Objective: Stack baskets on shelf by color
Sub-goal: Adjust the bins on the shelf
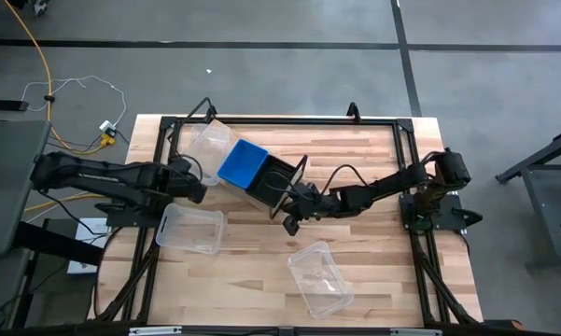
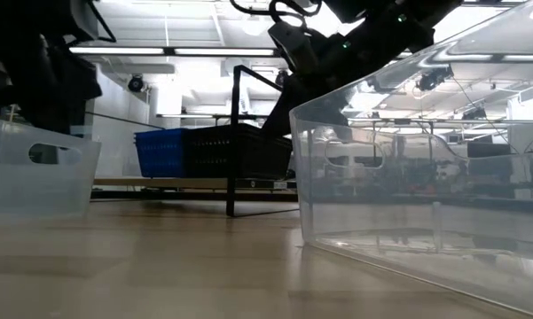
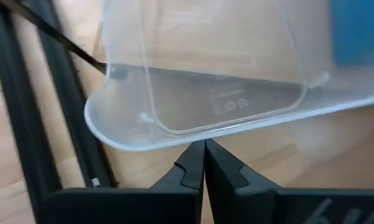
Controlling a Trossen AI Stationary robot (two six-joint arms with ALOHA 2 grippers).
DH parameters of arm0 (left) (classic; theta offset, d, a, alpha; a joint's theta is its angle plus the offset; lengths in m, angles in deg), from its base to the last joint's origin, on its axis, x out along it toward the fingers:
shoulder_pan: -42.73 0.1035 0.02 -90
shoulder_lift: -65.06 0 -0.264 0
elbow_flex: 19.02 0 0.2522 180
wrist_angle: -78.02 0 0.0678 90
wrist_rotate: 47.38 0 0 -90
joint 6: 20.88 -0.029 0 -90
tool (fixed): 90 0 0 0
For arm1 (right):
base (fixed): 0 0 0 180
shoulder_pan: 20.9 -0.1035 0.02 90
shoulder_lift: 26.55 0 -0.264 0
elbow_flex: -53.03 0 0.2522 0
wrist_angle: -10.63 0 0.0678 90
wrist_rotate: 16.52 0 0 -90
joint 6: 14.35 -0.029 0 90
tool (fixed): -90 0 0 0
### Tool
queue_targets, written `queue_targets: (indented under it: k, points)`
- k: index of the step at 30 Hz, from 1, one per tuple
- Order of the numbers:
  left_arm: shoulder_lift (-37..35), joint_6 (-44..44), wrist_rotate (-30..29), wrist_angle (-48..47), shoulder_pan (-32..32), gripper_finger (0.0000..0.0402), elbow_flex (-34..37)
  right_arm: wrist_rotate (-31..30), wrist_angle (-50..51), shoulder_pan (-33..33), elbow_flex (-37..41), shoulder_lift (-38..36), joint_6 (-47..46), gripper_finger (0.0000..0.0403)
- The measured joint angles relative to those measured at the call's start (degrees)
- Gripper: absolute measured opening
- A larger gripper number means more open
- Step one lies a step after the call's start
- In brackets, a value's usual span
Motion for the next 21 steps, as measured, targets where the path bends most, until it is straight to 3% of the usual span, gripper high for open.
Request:
queue_targets:
  k: [15, 21]
  points:
    - [1.8, -2.8, -7.6, 0.9, 9.1, 0.0000, 0.0, 0.0, 0.5, -1.8, 0.0, -0.1, 0.9, 0.0000]
    - [1.8, -8.7, -10.2, 6.6, 11.9, 0.0000, 0.0, -0.1, 0.5, -1.7, 0.0, -0.1, 1.2, 0.0000]
